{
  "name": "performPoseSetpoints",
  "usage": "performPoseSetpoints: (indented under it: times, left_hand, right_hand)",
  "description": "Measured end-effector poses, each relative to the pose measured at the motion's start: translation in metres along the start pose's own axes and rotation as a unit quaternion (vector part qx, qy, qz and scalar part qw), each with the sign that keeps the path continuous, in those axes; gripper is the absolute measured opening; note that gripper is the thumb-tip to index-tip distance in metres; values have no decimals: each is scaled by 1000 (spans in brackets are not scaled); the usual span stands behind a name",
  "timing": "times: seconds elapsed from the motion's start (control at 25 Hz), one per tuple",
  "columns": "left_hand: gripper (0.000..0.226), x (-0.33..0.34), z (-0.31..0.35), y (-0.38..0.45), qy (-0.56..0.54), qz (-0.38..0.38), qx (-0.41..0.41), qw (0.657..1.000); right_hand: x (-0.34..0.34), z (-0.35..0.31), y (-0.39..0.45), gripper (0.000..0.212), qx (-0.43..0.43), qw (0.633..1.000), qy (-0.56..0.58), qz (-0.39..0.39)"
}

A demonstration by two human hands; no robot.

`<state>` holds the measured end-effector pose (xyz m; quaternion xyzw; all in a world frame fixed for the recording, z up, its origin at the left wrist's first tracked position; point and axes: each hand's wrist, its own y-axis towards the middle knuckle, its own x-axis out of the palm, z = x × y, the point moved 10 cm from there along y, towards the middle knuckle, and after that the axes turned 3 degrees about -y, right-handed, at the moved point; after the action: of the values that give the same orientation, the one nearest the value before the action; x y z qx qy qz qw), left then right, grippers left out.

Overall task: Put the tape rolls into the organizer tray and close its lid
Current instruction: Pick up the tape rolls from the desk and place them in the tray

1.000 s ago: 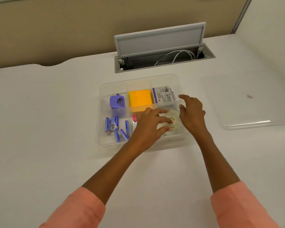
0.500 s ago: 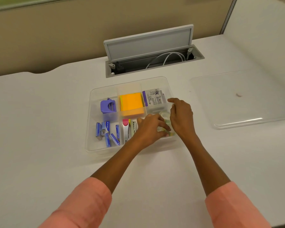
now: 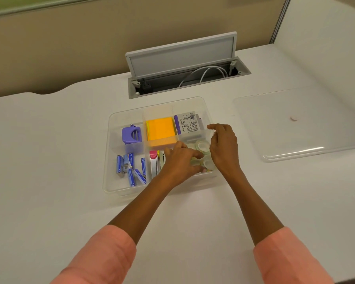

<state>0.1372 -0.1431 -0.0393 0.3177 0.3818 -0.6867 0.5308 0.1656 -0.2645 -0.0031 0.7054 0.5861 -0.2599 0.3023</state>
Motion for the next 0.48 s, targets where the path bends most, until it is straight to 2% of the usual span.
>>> performPoseSetpoints:
  times: [0.48]
  left_hand:
    - [43, -1, 5, -1, 31, -2, 16, 999]
  right_hand:
    - [-3, -6, -1, 27, -31, 999, 29, 16]
